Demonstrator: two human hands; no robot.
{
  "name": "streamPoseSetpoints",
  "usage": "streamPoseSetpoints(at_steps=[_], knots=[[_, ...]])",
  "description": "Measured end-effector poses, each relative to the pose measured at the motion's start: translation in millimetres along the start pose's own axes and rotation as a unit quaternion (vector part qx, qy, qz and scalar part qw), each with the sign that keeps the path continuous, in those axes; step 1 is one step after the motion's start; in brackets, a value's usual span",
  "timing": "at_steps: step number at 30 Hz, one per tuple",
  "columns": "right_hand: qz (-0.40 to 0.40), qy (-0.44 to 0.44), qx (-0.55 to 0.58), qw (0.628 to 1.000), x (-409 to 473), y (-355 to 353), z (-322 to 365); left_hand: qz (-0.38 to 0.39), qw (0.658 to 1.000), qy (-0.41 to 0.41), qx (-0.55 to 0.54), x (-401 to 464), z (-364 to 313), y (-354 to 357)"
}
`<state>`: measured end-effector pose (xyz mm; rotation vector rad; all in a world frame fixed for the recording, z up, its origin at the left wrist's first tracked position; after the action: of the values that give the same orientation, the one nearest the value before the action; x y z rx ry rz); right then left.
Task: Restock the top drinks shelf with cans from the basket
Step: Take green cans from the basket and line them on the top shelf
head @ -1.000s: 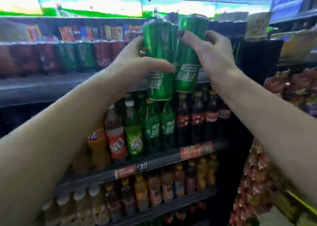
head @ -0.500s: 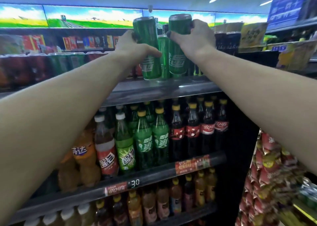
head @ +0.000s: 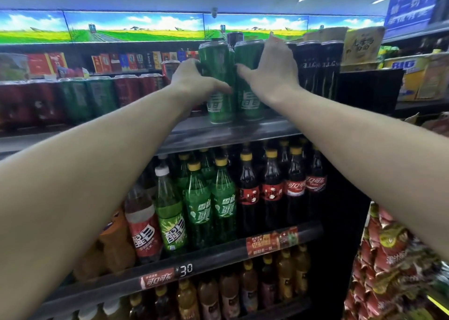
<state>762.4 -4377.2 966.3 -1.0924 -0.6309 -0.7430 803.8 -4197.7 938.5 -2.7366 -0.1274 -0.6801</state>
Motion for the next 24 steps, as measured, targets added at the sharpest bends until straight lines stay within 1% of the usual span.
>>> streamPoseSetpoints(at_steps=[3, 6, 9, 13, 15, 20, 24], knots=[[0.010, -0.021, -0.014, 1.000, -7.3, -1.5, 0.5, -0.011, 1.000, 0.011, 0.000, -1.5, 0.4, 3.3], [0.013, -0.032, 0.008, 0.999, -18.3, 2.4, -3.3, -0.011, 0.999, 0.025, 0.020, -4.9, 0.6, 5.8], [0.025, -0.017, 0.031, 0.999, -30.7, 10.1, -11.9, 0.008, 0.999, 0.028, 0.044, -11.5, 2.0, 5.9], [0.052, -0.001, 0.045, 0.998, -39.9, 21.1, -23.3, 0.030, 0.993, 0.034, 0.112, -17.5, 8.5, 4.5], [0.056, 0.009, 0.061, 0.996, -41.7, 23.2, -27.1, 0.030, 0.991, 0.044, 0.126, -19.5, 8.8, 5.2], [0.047, 0.005, 0.084, 0.995, -43.5, 25.0, -32.1, 0.023, 0.988, 0.055, 0.143, -19.2, 8.4, 8.1], [0.046, 0.011, 0.107, 0.993, -42.2, 24.4, -34.7, 0.046, 0.986, 0.060, 0.148, -17.8, 8.5, 16.3]])
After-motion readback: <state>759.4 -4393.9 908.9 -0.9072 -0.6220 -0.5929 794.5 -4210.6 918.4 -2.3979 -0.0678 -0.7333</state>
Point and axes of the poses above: each hand's wrist, its own x-axis towards the middle knuckle, its own y-axis out of the palm, z = x × y, the point moved 7 cm from there along x, towards the middle knuckle, and after that the axes turned 10 degrees about -x, right-handed, at the moved point
